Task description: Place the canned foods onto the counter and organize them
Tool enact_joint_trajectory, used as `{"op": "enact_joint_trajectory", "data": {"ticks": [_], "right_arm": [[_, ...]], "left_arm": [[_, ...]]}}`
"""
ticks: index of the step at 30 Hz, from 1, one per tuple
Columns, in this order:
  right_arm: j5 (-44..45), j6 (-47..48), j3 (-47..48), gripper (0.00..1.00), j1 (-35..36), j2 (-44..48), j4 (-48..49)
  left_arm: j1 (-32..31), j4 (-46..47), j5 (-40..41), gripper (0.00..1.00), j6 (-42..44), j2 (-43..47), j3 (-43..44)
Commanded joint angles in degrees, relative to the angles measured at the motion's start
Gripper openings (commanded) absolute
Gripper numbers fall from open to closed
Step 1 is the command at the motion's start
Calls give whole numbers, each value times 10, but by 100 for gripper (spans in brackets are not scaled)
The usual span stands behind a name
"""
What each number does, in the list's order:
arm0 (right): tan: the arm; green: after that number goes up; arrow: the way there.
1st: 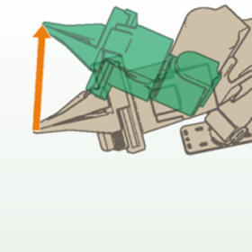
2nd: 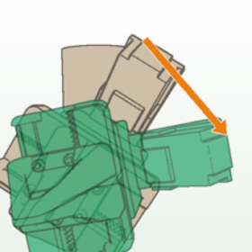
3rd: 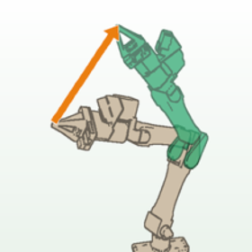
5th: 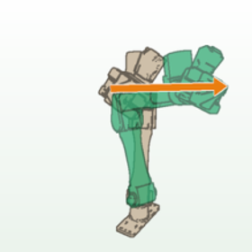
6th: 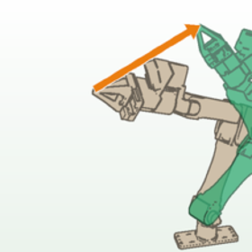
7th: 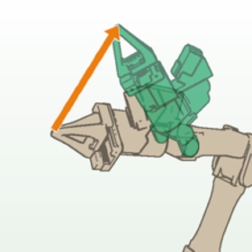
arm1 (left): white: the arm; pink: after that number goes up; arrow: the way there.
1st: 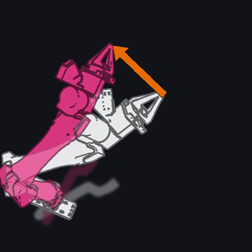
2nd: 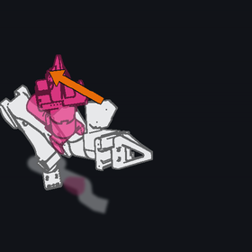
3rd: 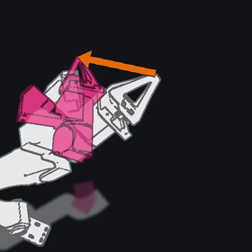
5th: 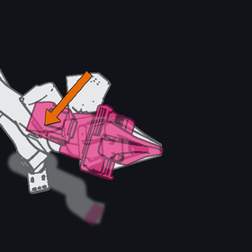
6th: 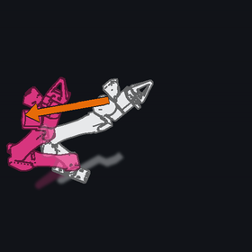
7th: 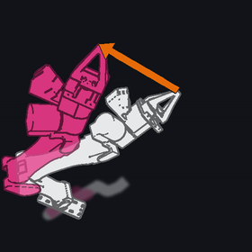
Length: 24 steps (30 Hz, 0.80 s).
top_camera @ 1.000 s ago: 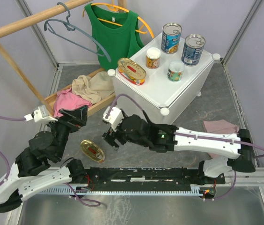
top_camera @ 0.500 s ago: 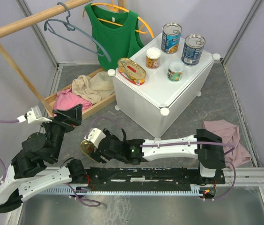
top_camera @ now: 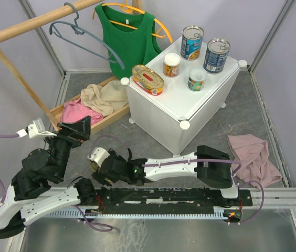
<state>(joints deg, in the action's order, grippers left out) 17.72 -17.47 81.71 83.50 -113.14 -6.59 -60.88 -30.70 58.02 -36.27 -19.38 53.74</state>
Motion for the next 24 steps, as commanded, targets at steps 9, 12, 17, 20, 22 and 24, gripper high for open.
{"op": "enact_joint_trajectory", "data": {"ticks": [9,12,17,20,22,24], "right_arm": [[-11,-24,38,95,1,-46,45],[-8,-24,39,95,0,-51,48],[-8,-21,45,95,-2,-61,46],[-8,-22,49,95,-3,-67,46],[-7,-23,50,95,-5,-70,46],[-3,-24,49,95,-7,-72,48]], "left_arm": [[-1,29,5,99,17,-7,15],[-2,30,4,99,16,-7,14],[-1,31,3,99,16,-9,13],[-1,32,3,99,17,-9,12],[-2,32,3,99,16,-10,11],[-1,33,3,99,16,-9,11]]}}
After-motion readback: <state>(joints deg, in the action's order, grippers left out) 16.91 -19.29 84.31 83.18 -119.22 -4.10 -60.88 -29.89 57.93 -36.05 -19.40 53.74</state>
